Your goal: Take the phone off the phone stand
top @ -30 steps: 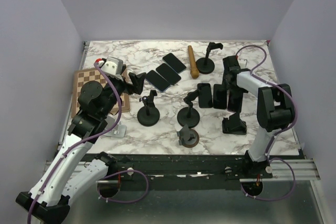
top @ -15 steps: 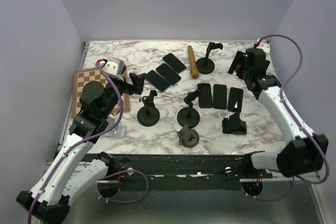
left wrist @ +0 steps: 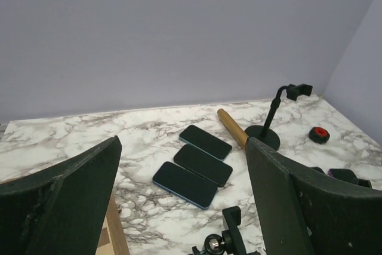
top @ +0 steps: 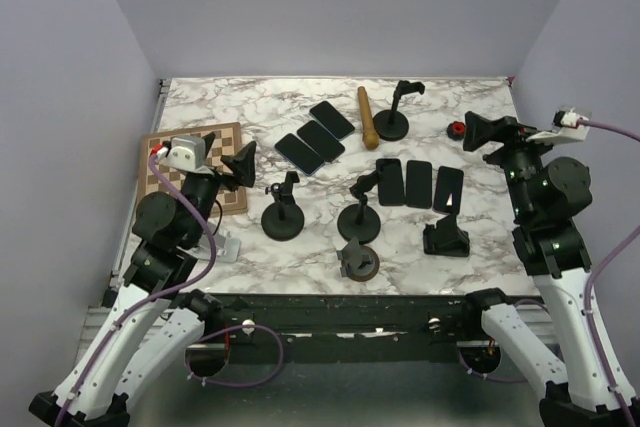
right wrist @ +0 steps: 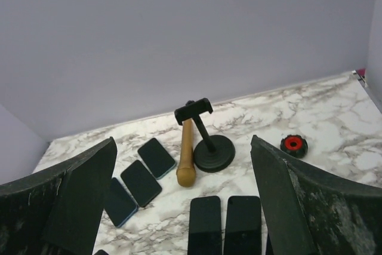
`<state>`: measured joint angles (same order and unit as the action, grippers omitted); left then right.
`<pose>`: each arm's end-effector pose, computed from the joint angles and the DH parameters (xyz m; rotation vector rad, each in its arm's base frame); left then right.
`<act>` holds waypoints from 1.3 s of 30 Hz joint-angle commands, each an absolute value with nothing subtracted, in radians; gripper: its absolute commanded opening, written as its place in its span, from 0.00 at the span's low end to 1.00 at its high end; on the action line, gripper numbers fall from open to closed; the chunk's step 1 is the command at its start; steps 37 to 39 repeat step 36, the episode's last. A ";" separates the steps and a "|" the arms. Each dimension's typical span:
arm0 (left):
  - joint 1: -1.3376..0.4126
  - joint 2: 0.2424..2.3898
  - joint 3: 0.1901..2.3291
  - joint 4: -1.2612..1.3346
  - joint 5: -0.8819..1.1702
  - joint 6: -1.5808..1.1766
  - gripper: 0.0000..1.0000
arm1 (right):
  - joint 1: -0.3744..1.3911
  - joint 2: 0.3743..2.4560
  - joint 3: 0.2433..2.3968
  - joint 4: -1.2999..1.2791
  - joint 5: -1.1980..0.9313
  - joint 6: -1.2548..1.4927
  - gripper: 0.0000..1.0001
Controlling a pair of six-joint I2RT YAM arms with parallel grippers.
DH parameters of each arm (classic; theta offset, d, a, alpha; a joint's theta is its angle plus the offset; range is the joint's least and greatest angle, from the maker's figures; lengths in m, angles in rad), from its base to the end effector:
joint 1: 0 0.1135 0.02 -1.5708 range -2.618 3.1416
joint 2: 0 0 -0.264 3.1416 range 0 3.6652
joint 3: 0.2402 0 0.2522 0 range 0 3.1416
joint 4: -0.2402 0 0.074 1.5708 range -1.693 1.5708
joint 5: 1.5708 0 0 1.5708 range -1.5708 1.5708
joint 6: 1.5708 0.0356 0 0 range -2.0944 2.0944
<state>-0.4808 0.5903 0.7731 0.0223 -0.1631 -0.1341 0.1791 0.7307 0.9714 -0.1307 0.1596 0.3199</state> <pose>0.1246 -0.0585 0.3862 0.1009 1.3763 -0.4039 0.1540 0.0221 0.4183 0.2332 1.4501 0.2900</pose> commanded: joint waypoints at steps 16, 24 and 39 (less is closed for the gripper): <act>-0.514 0.392 0.593 0.315 -0.451 -0.025 0.94 | 0.175 0.387 0.813 0.085 0.306 0.233 1.00; -0.514 0.411 0.597 0.311 -0.447 -0.018 0.94 | 0.175 0.406 0.809 0.090 0.328 0.241 1.00; -0.514 0.430 0.599 0.313 -0.446 -0.008 0.94 | 0.175 0.429 0.809 0.103 0.345 0.237 1.00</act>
